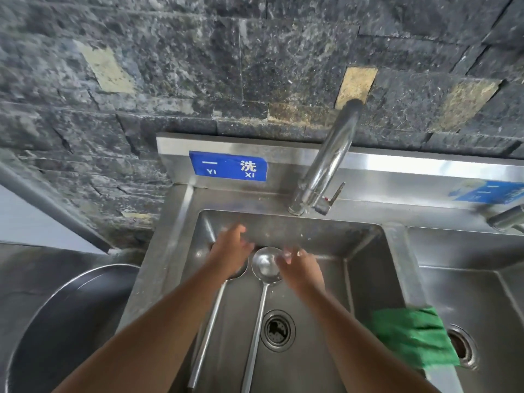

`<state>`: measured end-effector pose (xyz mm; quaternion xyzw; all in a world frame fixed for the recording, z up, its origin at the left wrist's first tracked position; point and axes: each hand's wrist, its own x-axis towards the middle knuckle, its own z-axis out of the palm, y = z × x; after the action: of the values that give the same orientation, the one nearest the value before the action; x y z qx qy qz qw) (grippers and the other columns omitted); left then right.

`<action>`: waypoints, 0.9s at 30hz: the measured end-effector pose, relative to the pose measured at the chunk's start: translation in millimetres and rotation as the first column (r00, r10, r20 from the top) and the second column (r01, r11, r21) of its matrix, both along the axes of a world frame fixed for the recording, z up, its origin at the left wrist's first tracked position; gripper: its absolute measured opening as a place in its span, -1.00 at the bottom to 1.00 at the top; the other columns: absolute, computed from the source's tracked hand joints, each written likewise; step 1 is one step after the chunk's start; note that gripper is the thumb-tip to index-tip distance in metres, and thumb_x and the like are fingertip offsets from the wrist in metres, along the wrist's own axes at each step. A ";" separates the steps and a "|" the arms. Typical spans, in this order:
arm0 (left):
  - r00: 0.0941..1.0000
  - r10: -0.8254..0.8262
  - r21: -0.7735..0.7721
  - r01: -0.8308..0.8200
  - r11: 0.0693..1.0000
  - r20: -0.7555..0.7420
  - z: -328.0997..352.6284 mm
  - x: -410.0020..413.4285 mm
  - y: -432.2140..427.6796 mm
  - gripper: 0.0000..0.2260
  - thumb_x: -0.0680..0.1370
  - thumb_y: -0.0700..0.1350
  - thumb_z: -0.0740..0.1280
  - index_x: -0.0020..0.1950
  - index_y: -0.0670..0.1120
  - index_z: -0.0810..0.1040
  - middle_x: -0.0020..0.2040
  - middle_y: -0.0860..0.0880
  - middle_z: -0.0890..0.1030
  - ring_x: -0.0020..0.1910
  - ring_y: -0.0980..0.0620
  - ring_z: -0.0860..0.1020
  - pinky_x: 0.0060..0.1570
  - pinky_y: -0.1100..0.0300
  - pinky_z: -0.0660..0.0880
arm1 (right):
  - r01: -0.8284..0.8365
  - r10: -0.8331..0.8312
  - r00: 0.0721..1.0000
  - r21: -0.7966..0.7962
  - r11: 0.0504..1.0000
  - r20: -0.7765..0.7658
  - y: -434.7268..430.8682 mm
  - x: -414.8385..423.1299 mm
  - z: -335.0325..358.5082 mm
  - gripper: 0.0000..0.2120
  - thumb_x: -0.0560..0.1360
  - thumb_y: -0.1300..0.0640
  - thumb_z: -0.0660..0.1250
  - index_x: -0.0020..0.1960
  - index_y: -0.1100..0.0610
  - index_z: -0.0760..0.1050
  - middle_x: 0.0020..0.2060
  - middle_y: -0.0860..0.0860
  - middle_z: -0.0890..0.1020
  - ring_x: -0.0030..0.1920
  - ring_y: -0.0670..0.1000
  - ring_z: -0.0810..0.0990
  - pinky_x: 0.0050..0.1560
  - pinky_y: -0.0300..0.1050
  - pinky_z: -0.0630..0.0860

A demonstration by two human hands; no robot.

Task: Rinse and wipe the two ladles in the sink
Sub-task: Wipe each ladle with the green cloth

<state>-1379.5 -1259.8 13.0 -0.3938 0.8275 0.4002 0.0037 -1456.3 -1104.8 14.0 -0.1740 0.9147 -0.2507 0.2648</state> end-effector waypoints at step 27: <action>0.893 0.310 0.291 -0.407 0.866 0.326 -173.3 107.9 21.1 -0.67 0.67 -0.11 0.14 0.09 -0.33 0.59 0.02 -0.33 0.66 -0.23 -0.20 0.65 -0.37 0.15 0.57 | 0.365 -0.137 0.566 -0.098 0.926 0.813 -75.5 116.8 -182.4 -0.76 0.59 0.29 0.17 -0.22 0.14 0.47 -0.43 0.01 0.43 -0.55 -0.12 0.42 -0.44 -0.28 0.45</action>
<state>-1271.5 -1238.7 -160.3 -0.5853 0.6454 0.4782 0.1108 -1339.5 -1180.3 -168.4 0.0557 0.6761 -0.4522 0.5791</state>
